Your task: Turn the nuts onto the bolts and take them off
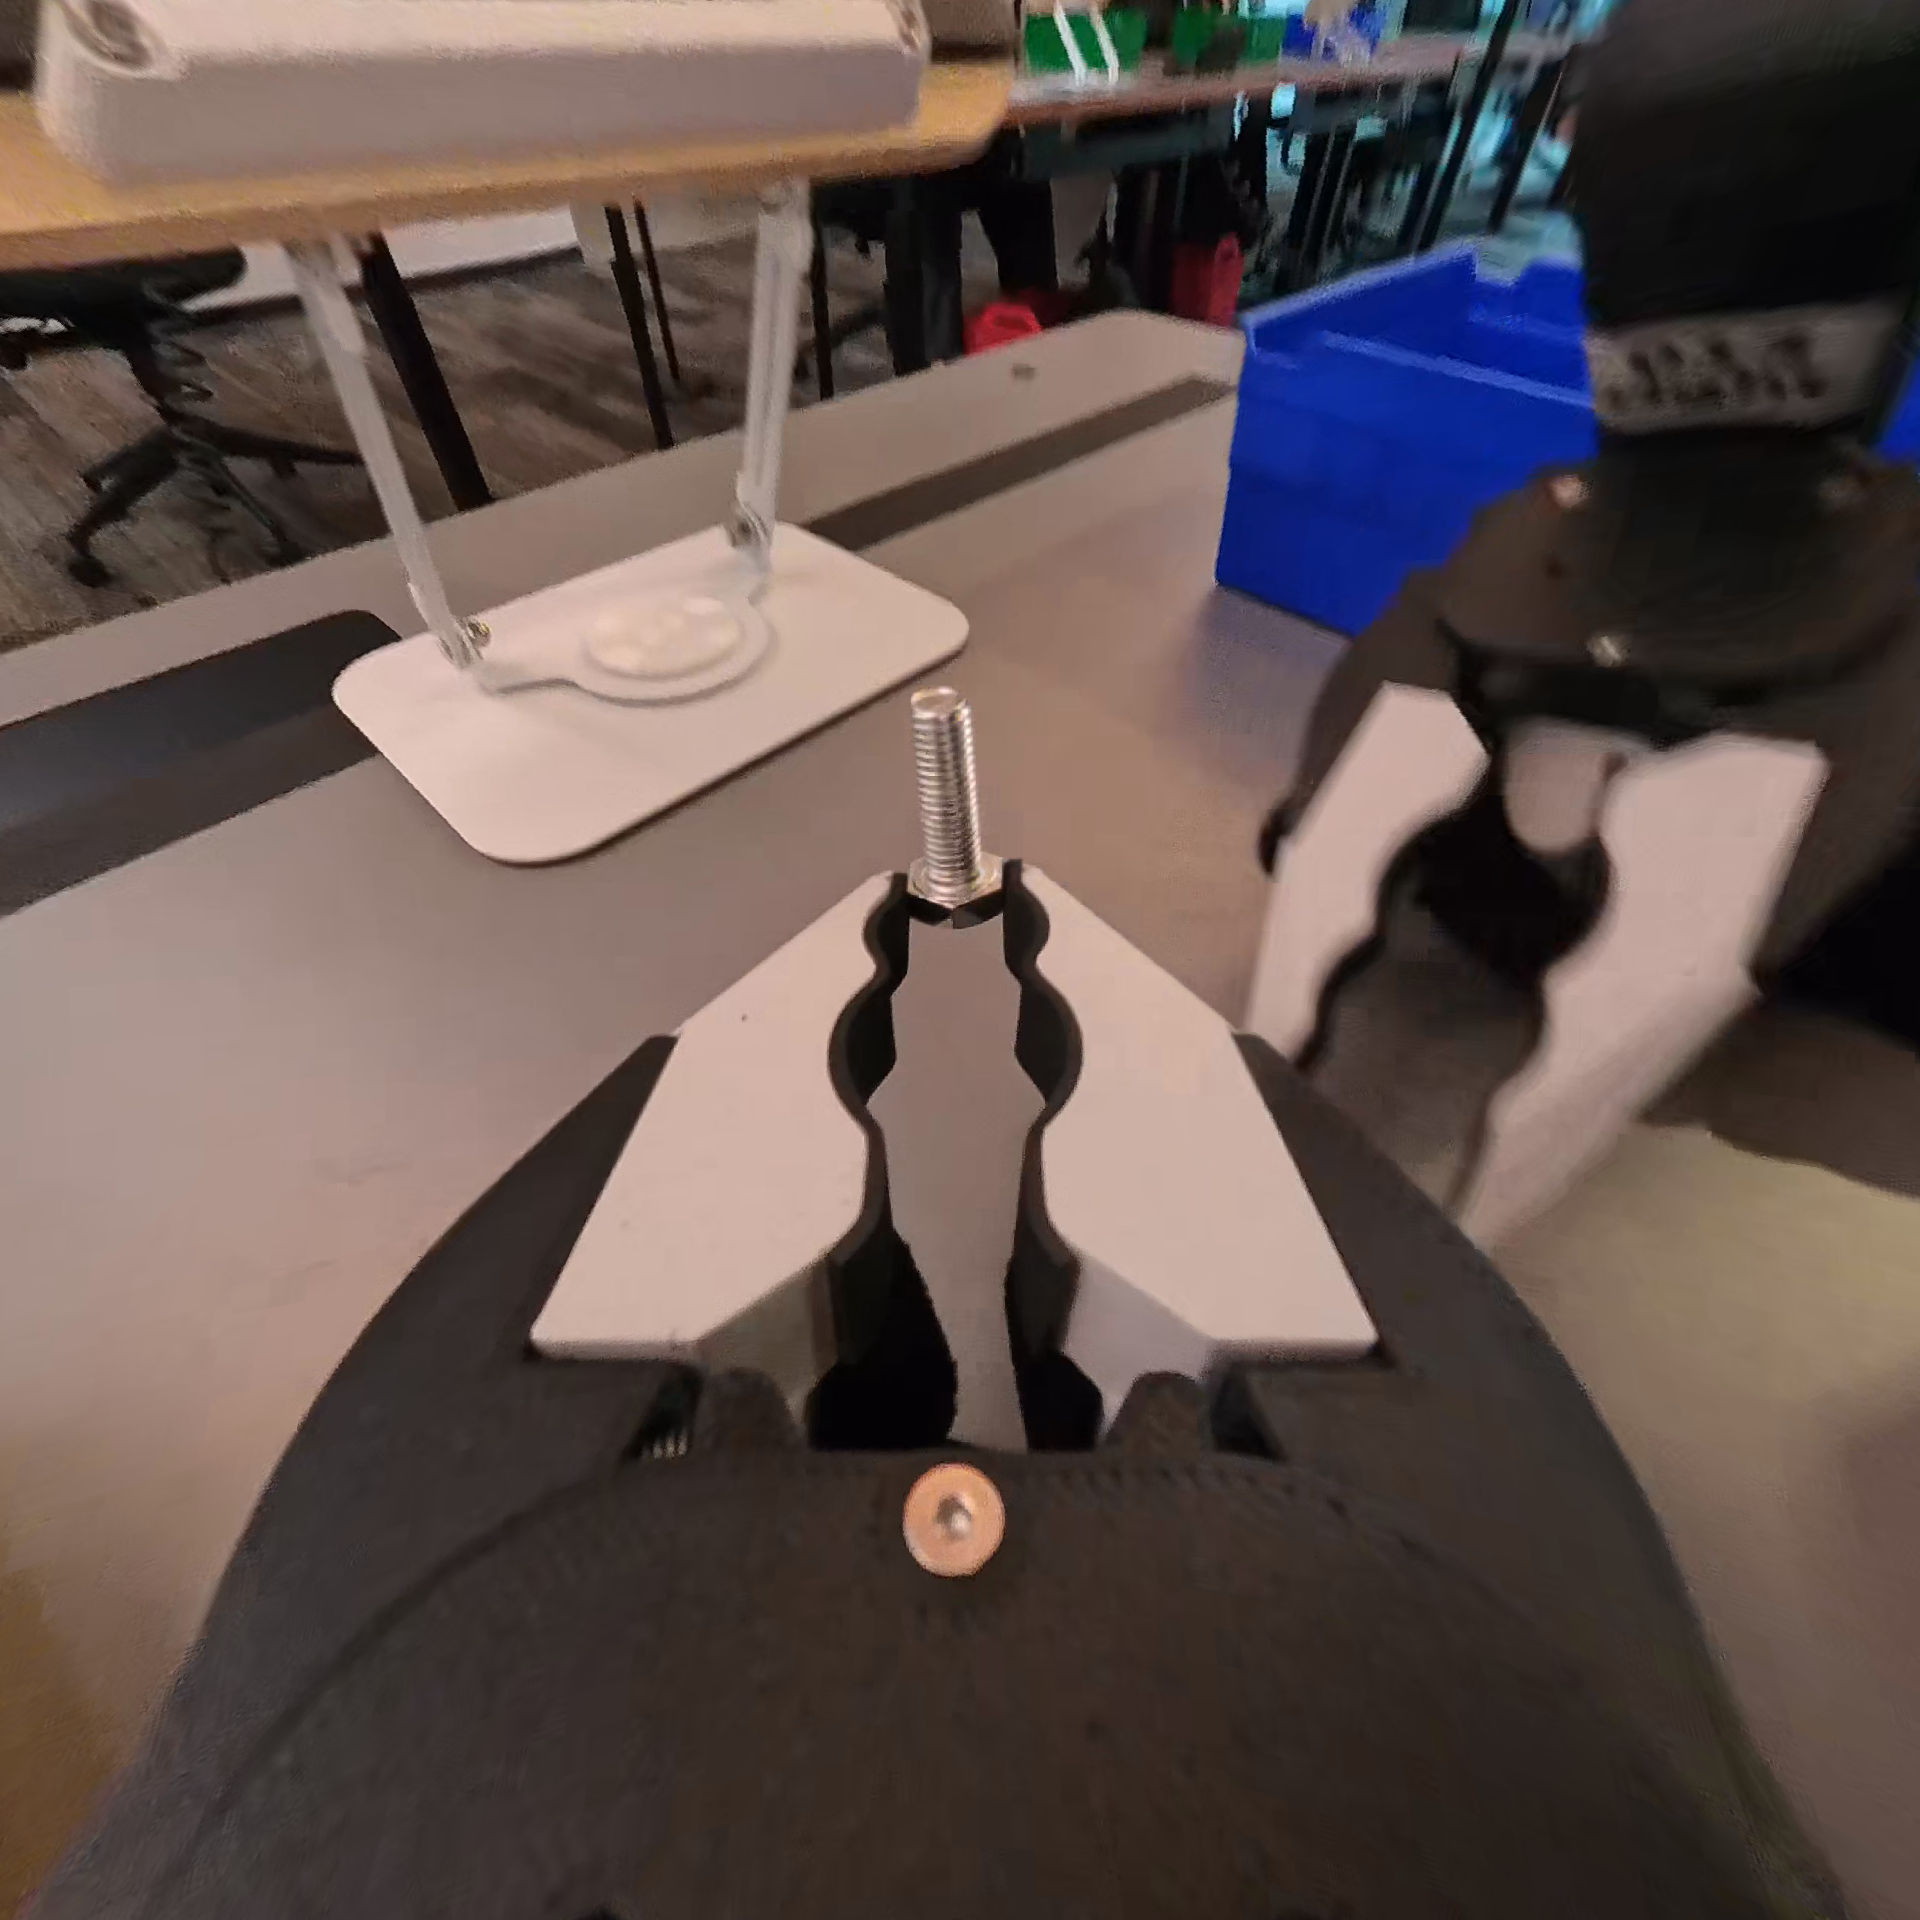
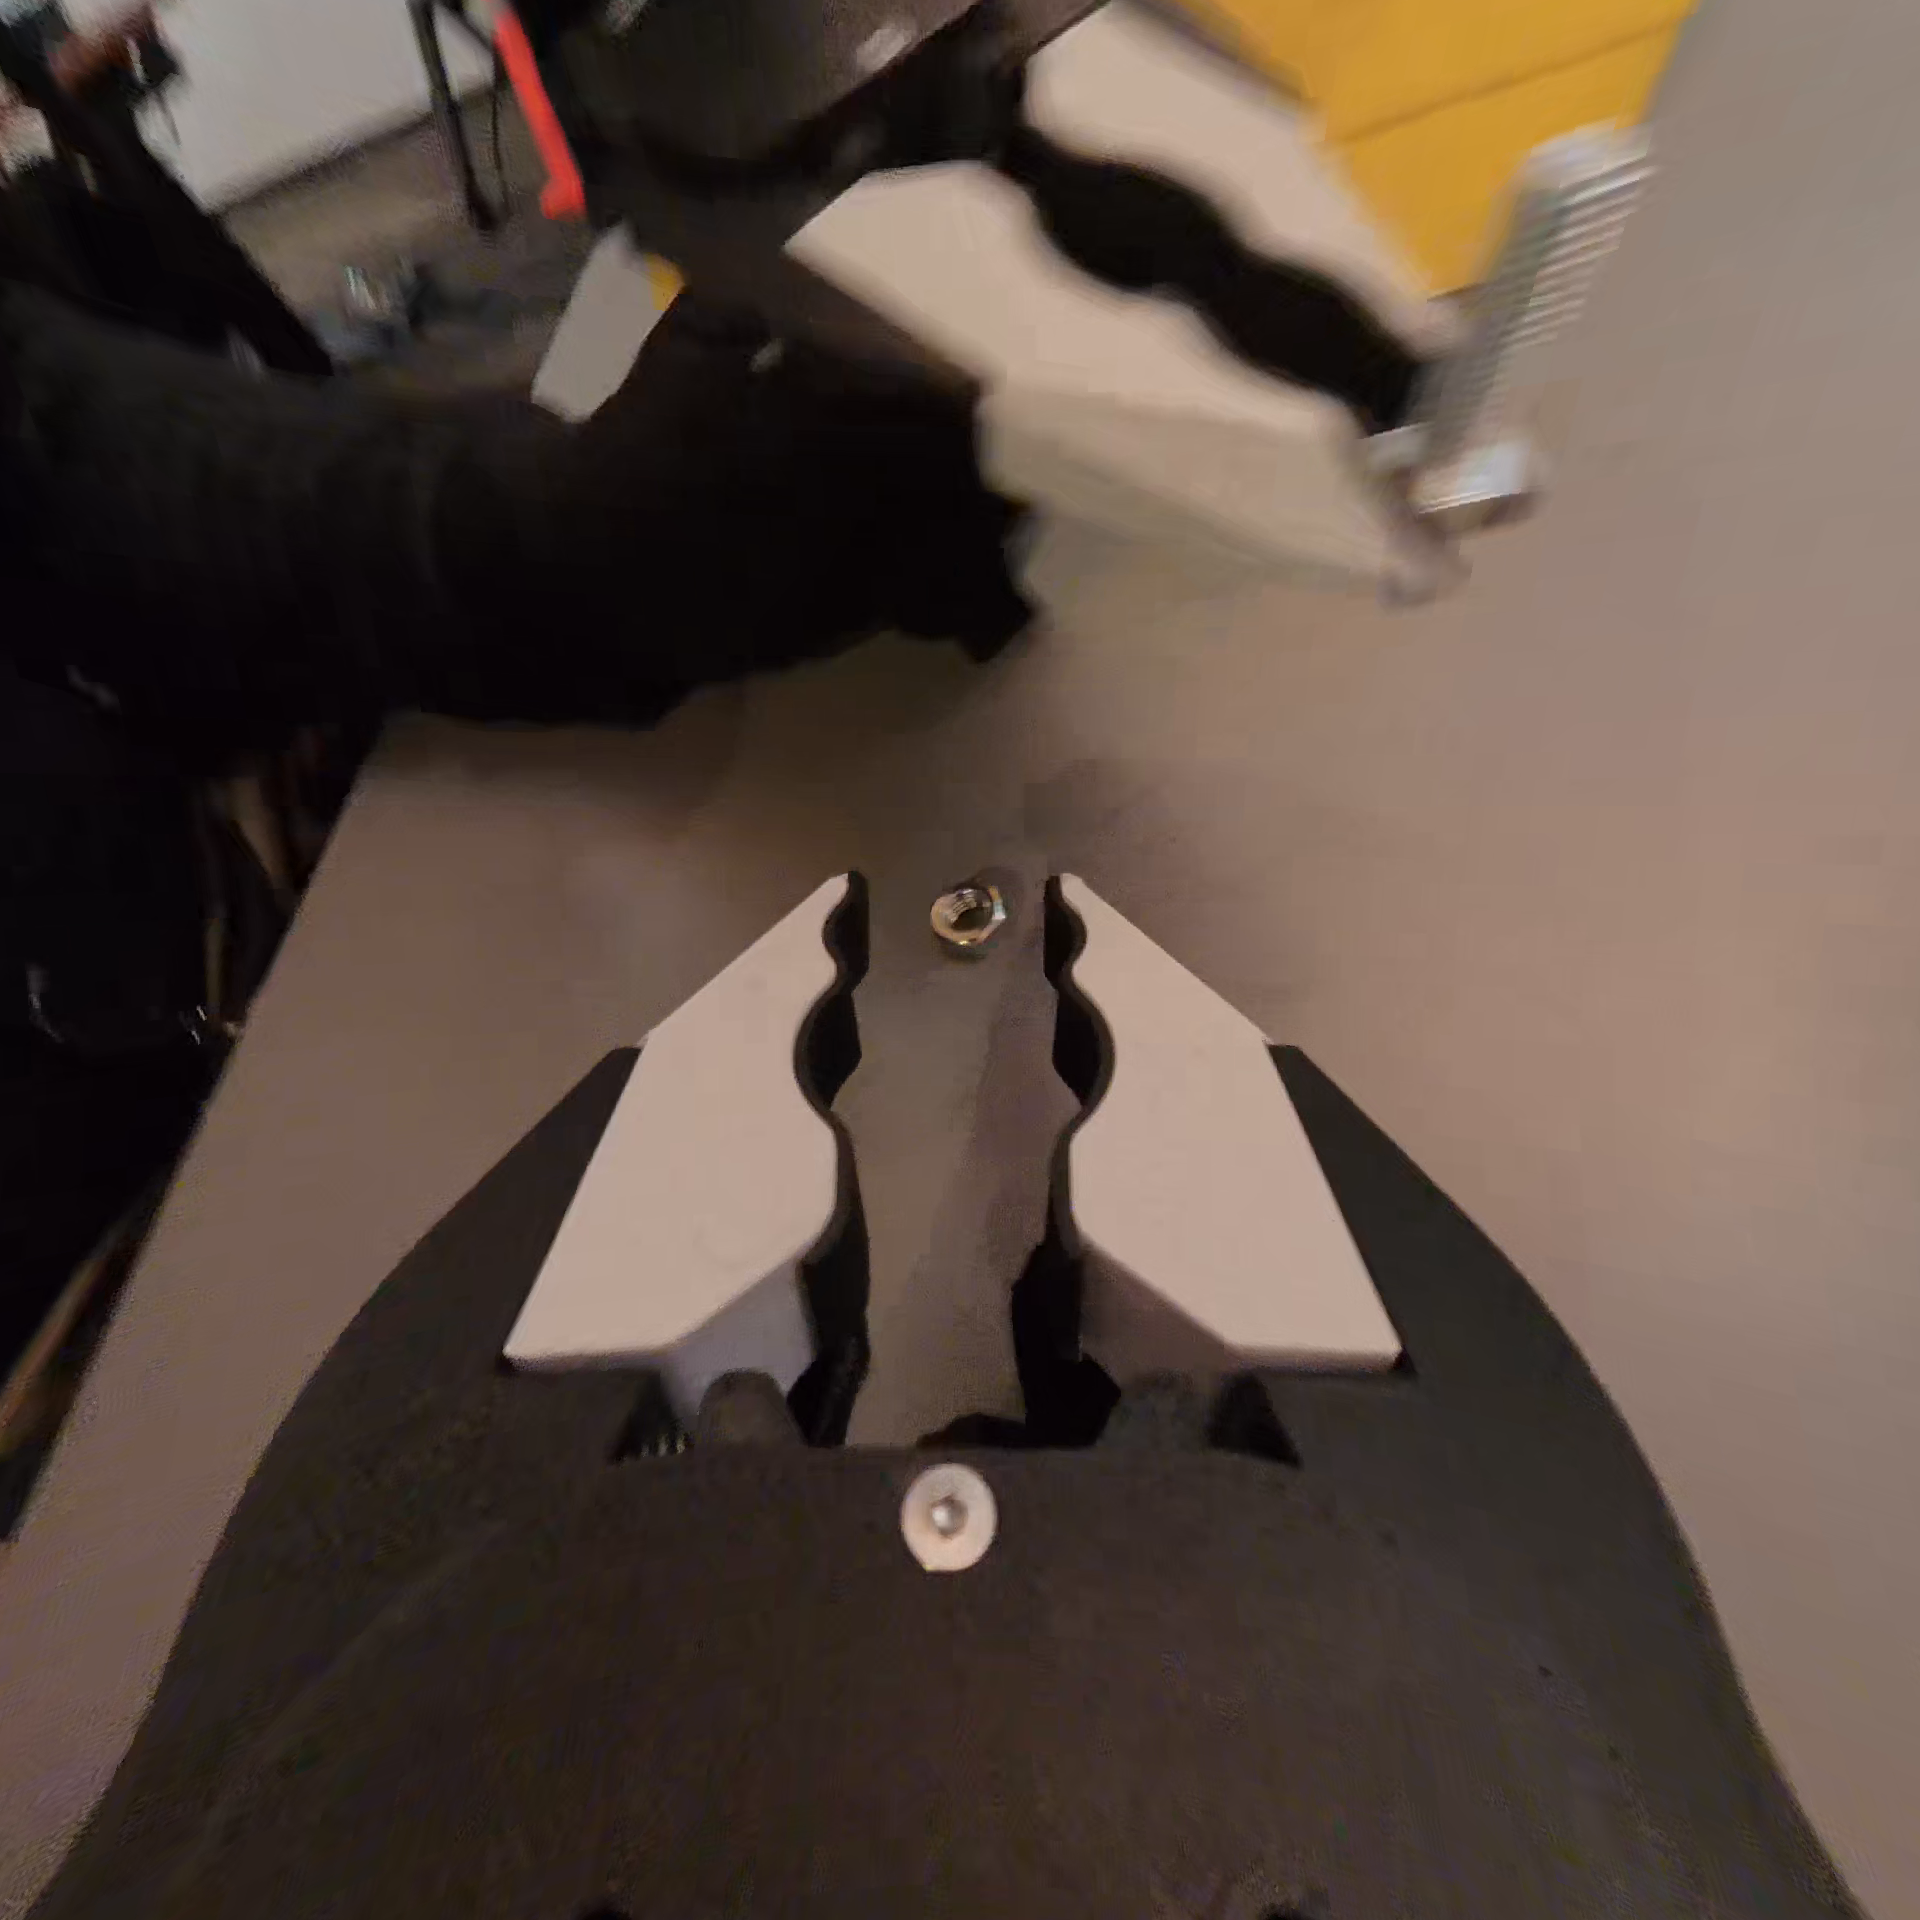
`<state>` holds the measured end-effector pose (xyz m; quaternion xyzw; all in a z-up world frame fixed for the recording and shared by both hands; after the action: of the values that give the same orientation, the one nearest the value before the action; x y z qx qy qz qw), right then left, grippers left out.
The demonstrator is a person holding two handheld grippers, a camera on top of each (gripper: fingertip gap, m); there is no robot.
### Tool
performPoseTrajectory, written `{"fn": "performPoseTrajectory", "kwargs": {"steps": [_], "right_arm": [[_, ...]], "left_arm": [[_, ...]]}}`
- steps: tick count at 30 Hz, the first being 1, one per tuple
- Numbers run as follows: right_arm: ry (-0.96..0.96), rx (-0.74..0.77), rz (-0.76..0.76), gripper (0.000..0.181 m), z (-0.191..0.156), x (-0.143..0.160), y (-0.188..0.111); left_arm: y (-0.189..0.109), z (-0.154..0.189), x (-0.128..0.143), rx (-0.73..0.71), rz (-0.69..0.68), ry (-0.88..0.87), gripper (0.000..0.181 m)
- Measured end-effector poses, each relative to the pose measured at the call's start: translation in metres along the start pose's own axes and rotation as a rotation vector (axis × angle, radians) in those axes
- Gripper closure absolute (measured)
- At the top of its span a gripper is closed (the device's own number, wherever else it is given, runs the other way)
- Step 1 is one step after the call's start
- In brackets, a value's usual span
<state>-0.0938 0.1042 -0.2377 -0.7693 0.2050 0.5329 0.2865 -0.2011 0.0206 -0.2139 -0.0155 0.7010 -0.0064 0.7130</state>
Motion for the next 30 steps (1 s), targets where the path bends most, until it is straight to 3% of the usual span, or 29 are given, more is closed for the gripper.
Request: {"fn": "performPoseTrajectory", "kwargs": {"steps": [5, 12, 16, 19, 22, 30], "right_arm": [[-0.137, 0.02, -0.18, 0.149, -0.01, 0.013, 0.022], [-0.189, 0.053, -0.261, 0.164, -0.009, 0.018, 0.035], [-0.178, 0.047, -0.211, 0.165, -0.008, 0.014, 0.032], [-0.163, 0.06, -0.087, 0.165, -0.005, -0.006, 0.018], [-0.187, 0.113, 0.046, 0.166, 0.0, -0.046, -0.003], [-0.275, 0.306, 0.1, 0.166, 0.024, -0.119, -0.024]], "left_arm": [[0.012, -0.017, -0.006, -0.013, 0.075, 0.019, 0.166], [0.018, -0.019, -0.007, 0.005, 0.086, 0.042, 0.165], [0.017, -0.02, -0.009, 0.008, 0.101, 0.046, 0.166], [0.016, -0.022, -0.011, -0.002, 0.109, 0.094, 0.166], [0.018, -0.023, -0.013, 0.004, 0.111, 0.151, 0.166], [0.022, -0.011, -0.015, 0.034, 0.091, 0.264, 0.166]]}}
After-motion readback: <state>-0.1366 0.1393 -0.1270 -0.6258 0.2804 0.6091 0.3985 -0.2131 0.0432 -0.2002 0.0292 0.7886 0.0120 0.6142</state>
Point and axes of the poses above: each gripper's, where its closed fingertips meet, y out along the fingers, x out of its underside, z = x × y across the jaws, the point moved 8 cm from there along -y, back along the fingers, and after that the axes turned 15 degrees about z, right-handed, at the moved point
